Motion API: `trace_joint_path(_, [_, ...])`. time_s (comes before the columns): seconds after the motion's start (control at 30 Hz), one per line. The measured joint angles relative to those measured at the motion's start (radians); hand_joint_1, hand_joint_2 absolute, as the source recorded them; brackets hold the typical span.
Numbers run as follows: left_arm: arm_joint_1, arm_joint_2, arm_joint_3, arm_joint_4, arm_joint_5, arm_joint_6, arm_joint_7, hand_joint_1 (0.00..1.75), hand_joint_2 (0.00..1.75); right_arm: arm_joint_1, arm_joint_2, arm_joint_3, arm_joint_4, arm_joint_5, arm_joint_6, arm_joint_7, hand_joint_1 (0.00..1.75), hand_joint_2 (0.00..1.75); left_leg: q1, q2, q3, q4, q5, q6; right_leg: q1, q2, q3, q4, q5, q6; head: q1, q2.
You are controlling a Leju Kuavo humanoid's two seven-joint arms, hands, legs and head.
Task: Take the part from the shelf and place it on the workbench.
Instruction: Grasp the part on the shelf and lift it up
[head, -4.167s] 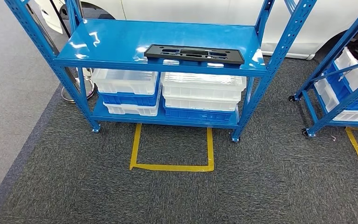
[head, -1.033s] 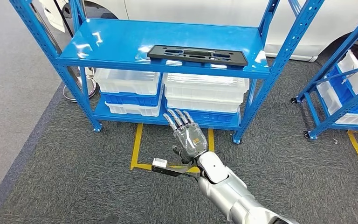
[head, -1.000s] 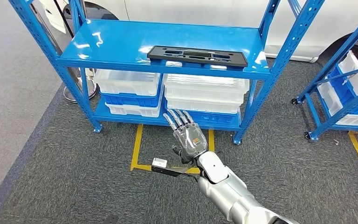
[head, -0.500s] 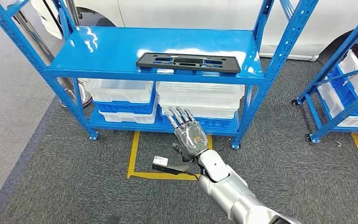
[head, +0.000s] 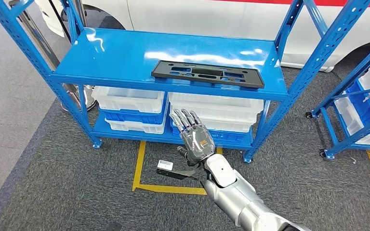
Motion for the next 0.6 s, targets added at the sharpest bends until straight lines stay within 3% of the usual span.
trace_joint_path(0.07, [-0.001,-0.001,0.0,0.002,0.0,0.0,0.001,0.0,0.0,0.0,-0.002,0.0,0.0,-0.001,0.0,0.002,0.0,1.75,-0.001,0.0,0.011,-0.004,-0.011,-0.005,0.009,0.0,0.024,-0.086,0.049,-0.02,0.0,0.0])
trace_joint_path(0.13, [-0.002,-0.001,0.0,0.003,0.0,0.001,0.002,0.0,0.0,0.001,-0.004,0.0,0.0,-0.003,-0.001,0.006,0.0,1.75,0.0,0.0,0.015,-0.001,-0.01,-0.015,0.012,0.001,0.035,-0.108,0.051,-0.029,0.0,0.0])
trace_joint_path(0.2, [0.0,0.001,0.0,0.003,0.0,0.002,0.002,0.0,0.0,0.001,-0.006,0.0,-0.001,-0.006,-0.002,0.01,0.0,1.75,-0.001,0.001,0.009,0.026,-0.014,-0.023,0.003,0.001,0.058,-0.125,0.054,-0.034,-0.001,0.0])
trace_joint_path(0.27, [-0.001,0.002,0.0,0.003,-0.001,0.004,0.003,0.0,0.0,-0.001,-0.007,0.0,-0.003,-0.007,-0.002,0.011,0.0,1.75,0.003,0.002,-0.036,0.11,-0.047,-0.033,-0.007,-0.002,0.081,-0.139,0.05,-0.038,-0.004,0.0])
trace_joint_path(0.33, [-0.003,0.002,0.0,0.003,-0.002,0.004,0.003,0.0,0.0,0.001,-0.008,0.0,-0.003,-0.009,-0.002,0.012,0.0,1.75,0.014,0.003,-0.113,0.228,-0.094,-0.048,-0.01,-0.003,0.091,-0.142,0.041,-0.039,-0.006,0.0])
trace_joint_path(0.37, [-0.002,0.003,0.0,0.003,-0.002,0.004,0.003,0.0,0.0,0.004,-0.009,0.0,-0.003,-0.01,-0.002,0.012,0.0,1.75,0.02,0.003,-0.143,0.263,-0.103,-0.056,-0.012,-0.002,0.096,-0.14,0.035,-0.036,-0.006,0.0])
trace_joint_path(0.4, [0.0,0.004,0.0,0.003,-0.002,0.005,0.003,0.0,0.0,0.006,-0.01,0.0,-0.003,-0.01,-0.002,0.012,0.0,1.75,0.026,0.003,-0.157,0.265,-0.09,-0.064,-0.015,-0.001,0.101,-0.138,0.028,-0.032,-0.006,0.0])
trace_joint_path(0.43, [0.002,0.005,0.0,0.003,-0.002,0.005,0.003,0.0,0.0,0.008,-0.01,0.0,-0.003,-0.01,-0.002,0.012,0.0,1.75,0.031,0.004,-0.153,0.232,-0.055,-0.072,-0.02,0.0,0.107,-0.134,0.02,-0.027,-0.006,0.0])
trace_joint_path(0.5, [0.003,0.006,0.0,0.003,-0.003,0.005,0.003,0.0,0.0,0.009,-0.011,0.0,-0.003,-0.01,-0.002,0.014,0.0,1.75,0.039,0.006,-0.111,0.099,0.034,-0.088,-0.028,0.002,0.119,-0.121,0.0,-0.011,-0.007,0.0])
trace_joint_path(0.57, [0.001,0.007,0.0,0.004,-0.004,0.004,0.003,0.0,0.0,0.008,-0.012,0.0,-0.005,-0.01,-0.003,0.019,0.0,1.75,0.037,0.008,-0.084,0.017,0.059,-0.081,-0.028,0.001,0.118,-0.108,-0.017,0.005,-0.01,0.0])
trace_joint_path(0.6, [0.0,0.006,0.0,0.004,-0.005,0.004,0.003,0.0,0.0,0.008,-0.013,0.0,-0.006,-0.009,-0.004,0.024,0.0,1.75,0.034,0.007,-0.084,0.014,0.049,-0.071,-0.025,0.0,0.117,-0.105,-0.022,0.011,-0.011,0.0])
